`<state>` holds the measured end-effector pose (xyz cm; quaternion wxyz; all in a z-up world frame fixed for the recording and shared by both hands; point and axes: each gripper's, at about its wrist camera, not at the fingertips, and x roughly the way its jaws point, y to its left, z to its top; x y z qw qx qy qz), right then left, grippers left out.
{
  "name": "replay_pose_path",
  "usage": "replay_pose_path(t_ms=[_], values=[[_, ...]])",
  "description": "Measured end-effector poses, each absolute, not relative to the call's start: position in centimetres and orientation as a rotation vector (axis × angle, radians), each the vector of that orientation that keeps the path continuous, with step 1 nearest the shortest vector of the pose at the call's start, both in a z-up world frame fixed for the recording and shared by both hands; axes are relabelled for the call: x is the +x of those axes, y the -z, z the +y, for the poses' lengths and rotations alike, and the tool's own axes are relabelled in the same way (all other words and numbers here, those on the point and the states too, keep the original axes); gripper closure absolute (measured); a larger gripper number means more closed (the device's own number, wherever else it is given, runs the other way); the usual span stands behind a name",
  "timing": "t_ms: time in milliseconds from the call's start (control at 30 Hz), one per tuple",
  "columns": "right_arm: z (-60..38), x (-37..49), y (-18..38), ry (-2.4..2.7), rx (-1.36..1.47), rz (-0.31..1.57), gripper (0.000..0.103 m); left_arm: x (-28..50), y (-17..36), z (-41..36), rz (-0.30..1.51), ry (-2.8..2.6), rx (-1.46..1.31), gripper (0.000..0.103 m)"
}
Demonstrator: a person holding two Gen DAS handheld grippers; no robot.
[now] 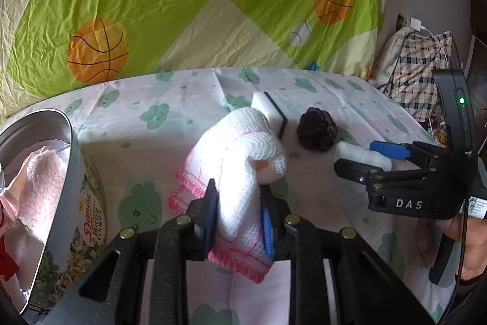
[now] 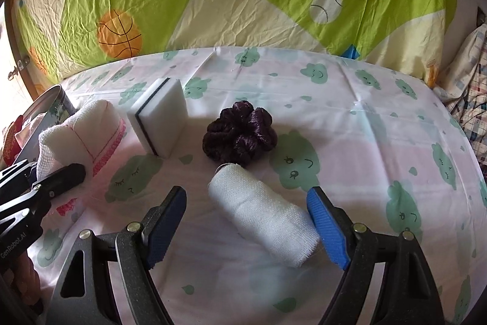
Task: Organize soft objects
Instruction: 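Close the right tool on the white rolled cloth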
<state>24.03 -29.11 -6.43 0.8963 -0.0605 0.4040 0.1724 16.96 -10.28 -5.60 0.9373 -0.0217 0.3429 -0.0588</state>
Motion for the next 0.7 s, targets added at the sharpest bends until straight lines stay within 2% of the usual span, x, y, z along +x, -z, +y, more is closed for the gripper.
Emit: replay_pose_path(t_ms=[100,267,467,700], values=[[-29.2,23.7,6.4,-0.332,-0.142,0.835,0.039,17.3,5.8,-9.9,0.718,0.133,-0.069,0.080],[-29.5,23.7,6.4,-0.342,-0.139,0.838,0.042,17.3,6.0,-9.6,0.721,0.143,-0.097,0.079],[-29.1,24.6,7.0,-0.320,-0.186,0.871,0.035,16.9,5.7,-9.9,0.700,0.154,-0.078,0.079],[-30.5,24.0,6.6,-0.327,-0.087,0.852,0.055,16.6,5.4,-9.8,0.680,0.158,-0.086,0.079]])
